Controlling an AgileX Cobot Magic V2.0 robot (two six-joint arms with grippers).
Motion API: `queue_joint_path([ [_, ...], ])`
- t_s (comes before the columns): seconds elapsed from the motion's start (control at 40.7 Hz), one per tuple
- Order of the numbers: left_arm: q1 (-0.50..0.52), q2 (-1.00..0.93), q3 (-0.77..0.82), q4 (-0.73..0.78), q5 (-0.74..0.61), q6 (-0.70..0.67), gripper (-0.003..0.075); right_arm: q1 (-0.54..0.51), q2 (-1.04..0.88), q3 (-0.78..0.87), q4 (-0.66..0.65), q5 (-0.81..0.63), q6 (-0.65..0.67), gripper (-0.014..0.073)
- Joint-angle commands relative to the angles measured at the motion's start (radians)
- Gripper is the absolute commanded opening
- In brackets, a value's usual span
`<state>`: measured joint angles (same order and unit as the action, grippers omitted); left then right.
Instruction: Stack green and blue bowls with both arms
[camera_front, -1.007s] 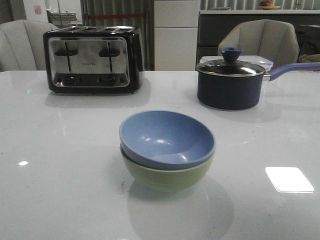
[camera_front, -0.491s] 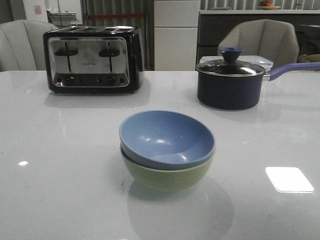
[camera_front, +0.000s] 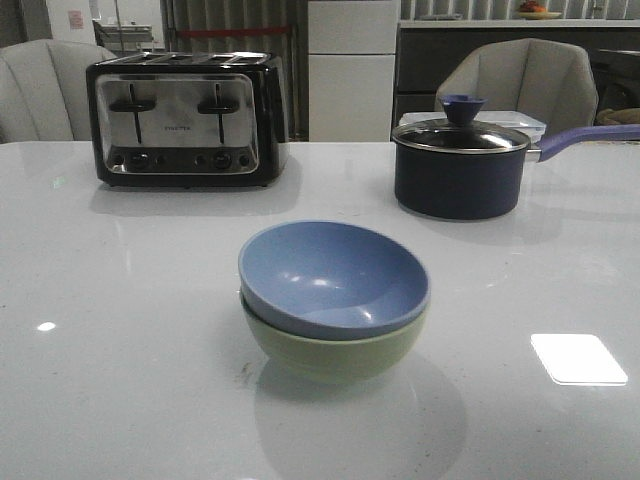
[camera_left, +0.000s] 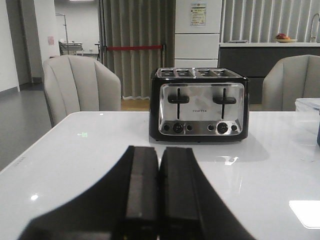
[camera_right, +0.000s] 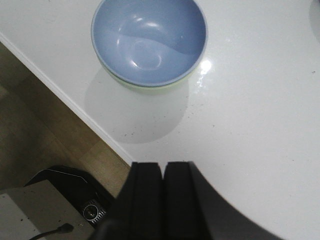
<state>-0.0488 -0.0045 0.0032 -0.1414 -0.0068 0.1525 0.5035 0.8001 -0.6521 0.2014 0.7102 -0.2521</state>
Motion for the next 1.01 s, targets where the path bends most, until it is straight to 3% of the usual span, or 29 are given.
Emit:
queue_joint_path([
  [0.0,-0.008,-0.02,0.005,-0.008,-0.095,-0.002,0.0094,-0.001,-0.009,-0.029,0.006,-0.062,0.0,0.0054],
  [0.589,-0.008,-0.02,0.005,-0.008,-0.095,-0.002,0.0094,-0.015,-0.042,-0.017,0.0,-0.065,0.0,0.0054],
  [0.736,-0.008,-0.02,0.005,-0.008,-0.095,-0.002,0.0094,-0.119,-0.163,0.064,-0.002,-0.144,0.0,0.0054],
  [0.982,-0.006,-0.02,0.005,-0.008,-0.095,-0.002,0.0093,-0.336,-0.484,0.321,-0.002,-0.424,0.0,0.0054],
])
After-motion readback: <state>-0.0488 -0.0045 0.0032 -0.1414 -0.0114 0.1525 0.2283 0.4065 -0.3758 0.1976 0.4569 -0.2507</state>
